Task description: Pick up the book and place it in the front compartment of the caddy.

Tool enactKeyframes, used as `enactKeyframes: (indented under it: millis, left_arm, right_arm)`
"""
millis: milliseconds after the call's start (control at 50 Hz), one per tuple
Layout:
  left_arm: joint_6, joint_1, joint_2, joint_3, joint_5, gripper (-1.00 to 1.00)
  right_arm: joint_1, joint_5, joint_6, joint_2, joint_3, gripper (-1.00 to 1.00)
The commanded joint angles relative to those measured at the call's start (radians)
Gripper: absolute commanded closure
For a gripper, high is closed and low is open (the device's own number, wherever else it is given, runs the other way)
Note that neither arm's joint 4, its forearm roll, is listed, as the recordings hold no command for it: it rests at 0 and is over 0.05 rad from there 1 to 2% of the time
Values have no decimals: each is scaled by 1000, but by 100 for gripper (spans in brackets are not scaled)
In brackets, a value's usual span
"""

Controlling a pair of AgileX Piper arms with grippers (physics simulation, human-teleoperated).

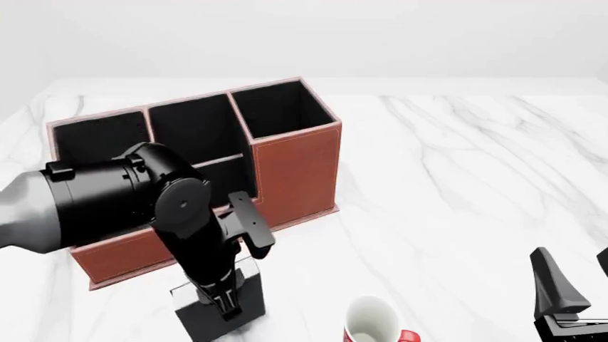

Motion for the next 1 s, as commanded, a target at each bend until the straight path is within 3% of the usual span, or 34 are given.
enactKeyframes:
  millis: [20, 100, 200, 240, 260, 280, 300, 320, 340, 360, 400, 440, 460, 500, 520, 540, 600, 700, 760, 820, 920, 1000]
  left_arm:
    - [116, 72, -30, -16, 45, 100]
    - [205, 126, -62, -37, 86, 100]
    - [377, 258, -135, -63, 131, 100]
    - [483, 337, -191, -45, 142, 100]
    - [485, 339, -192, -44, 142, 100]
    - [559, 405, -240, -23, 149, 100]
    - [561, 408, -242, -21, 149, 100]
    - [631, 458, -288, 9, 151, 100]
    - [615, 446, -277, -1, 151, 100]
    - [708, 533, -348, 46, 151, 100]
    - [757, 573, -382, 69, 151, 100]
    - [721, 537, -348, 35, 151, 100]
    - [822, 633, -426, 87, 151, 100]
    - [839, 649, -437, 87, 151, 100]
    - [911, 713, -494, 130, 151, 100]
    - [821, 625, -415, 50, 151, 100]
    - [893, 687, -457, 69, 151, 100]
    - [894, 685, -449, 55, 151, 100]
    - [843, 614, -374, -56, 151, 100]
    - [844, 620, -363, -72, 151, 100]
    - [794, 566, -293, -178, 151, 100]
    - [801, 582, -277, -211, 151, 100]
  right_arm:
    - [0, 1, 0, -1, 0, -100]
    - [0, 1, 0, -1, 0, -100]
    - [0, 1, 0, -1, 0, -100]
    - [0, 1, 0, -1, 0, -100]
    - [0, 1, 0, -1, 0, -100]
    - [0, 1, 0, -1, 0, -100]
    - [0, 1, 0, -1, 0, -100]
    - [0, 1, 0, -1, 0, -100]
    - [0, 1, 0, -1, 0, -100]
    - [0, 1, 0, -1, 0, -100]
    - [0, 1, 0, -1, 0, -100]
    - [0, 1, 0, -1, 0, -100]
    - [0, 1, 0, -1, 0, -100]
    - [0, 1, 0, -1, 0, -100]
    - [0, 1, 0, -1, 0, -100]
    - [0, 1, 1, -1, 0, -100]
    - [0, 1, 0, -1, 0, -100]
    - [0, 1, 0, -1, 0, -100]
    - [0, 1, 0, -1, 0, -100]
    - [0, 1, 0, -1, 0, -100]
    - [0, 1, 0, -1, 0, -100]
    - [0, 1, 0, -1, 0, -100]
